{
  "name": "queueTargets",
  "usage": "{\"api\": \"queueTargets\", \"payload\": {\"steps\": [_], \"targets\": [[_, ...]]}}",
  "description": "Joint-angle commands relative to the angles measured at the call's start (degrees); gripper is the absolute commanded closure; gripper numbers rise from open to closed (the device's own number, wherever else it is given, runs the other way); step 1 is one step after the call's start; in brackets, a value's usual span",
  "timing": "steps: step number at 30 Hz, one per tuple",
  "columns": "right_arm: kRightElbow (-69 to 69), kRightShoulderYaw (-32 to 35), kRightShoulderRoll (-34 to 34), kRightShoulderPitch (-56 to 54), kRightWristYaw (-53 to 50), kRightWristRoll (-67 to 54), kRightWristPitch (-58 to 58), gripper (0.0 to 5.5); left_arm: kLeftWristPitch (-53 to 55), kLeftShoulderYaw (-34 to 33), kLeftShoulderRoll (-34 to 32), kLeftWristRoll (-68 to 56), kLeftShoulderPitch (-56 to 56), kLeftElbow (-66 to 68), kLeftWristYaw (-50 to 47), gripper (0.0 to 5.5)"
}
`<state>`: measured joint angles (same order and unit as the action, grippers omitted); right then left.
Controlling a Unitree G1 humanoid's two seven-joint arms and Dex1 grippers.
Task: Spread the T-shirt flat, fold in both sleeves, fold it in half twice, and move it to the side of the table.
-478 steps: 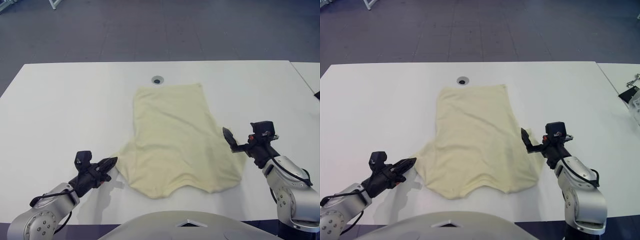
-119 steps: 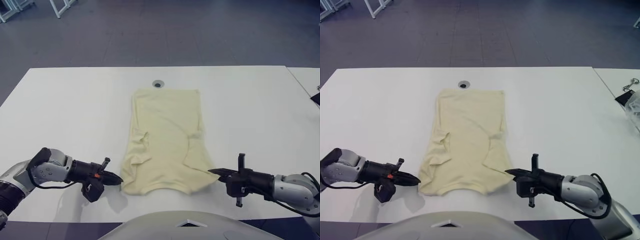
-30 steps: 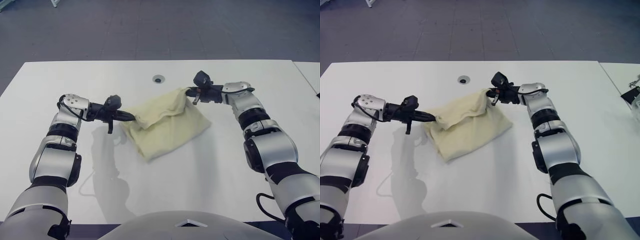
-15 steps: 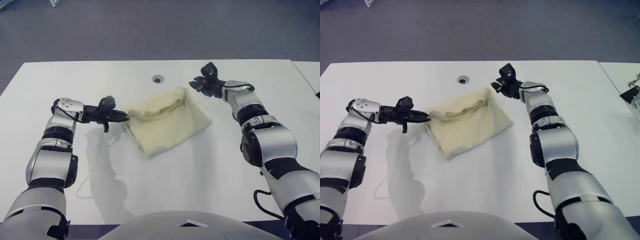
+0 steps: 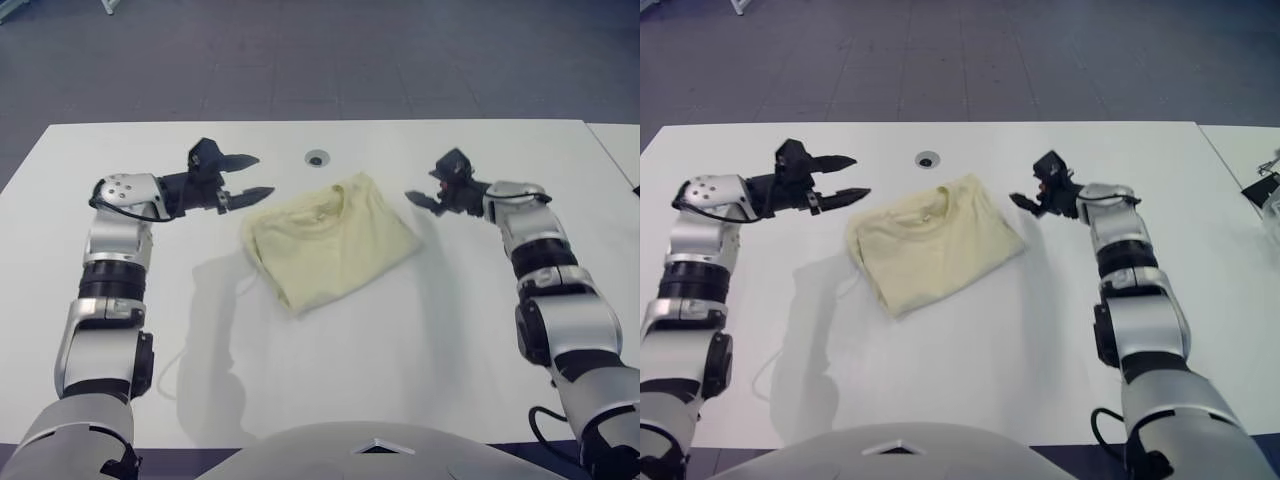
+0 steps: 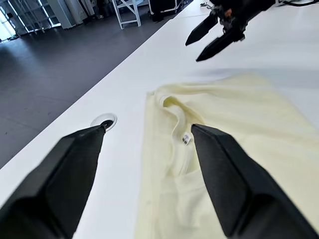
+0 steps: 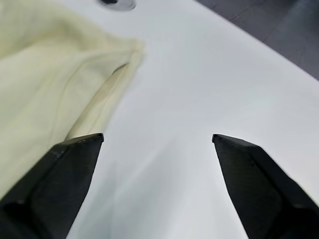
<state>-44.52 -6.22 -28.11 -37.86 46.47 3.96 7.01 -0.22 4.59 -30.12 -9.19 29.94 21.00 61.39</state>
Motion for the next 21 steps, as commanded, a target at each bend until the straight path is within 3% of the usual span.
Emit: {"api": "queueTargets", "payload": {"steps": [1, 5, 9, 17, 21], "targets": [[8.34, -5.04, -0.45, 8.21, 0.22, 3.62, 1.38, 0.85, -4.07, 9.14, 2.51, 14.32, -6.80, 0.72, -11.38, 1.41], [11.23, -9.38, -2.59, 11.49, -2.65, 8.93, 0.07, 0.31, -7.77, 11.77, 1.49, 22.17, -7.25, 4.45, -19.06, 0.81], [25.95, -11.41, -8.01, 19.11, 0.54, 9.98, 2.53, 0.10, -9.92, 11.57, -0.52, 22.85, -6.34, 6.31, -19.38, 0.21], [64.64, -11.82, -15.89, 38.05, 7.71, 3.91, 20.84, 0.10, -20.94, 14.64, -7.67, 18.05, -7.87, 0.27, -4.47, 0.14], [77.03, -7.67, -18.30, 39.54, 8.58, -0.53, 30.71, 0.10, -29.70, 15.75, -10.97, 18.81, -3.94, 2.72, -0.02, 0.14]]}}
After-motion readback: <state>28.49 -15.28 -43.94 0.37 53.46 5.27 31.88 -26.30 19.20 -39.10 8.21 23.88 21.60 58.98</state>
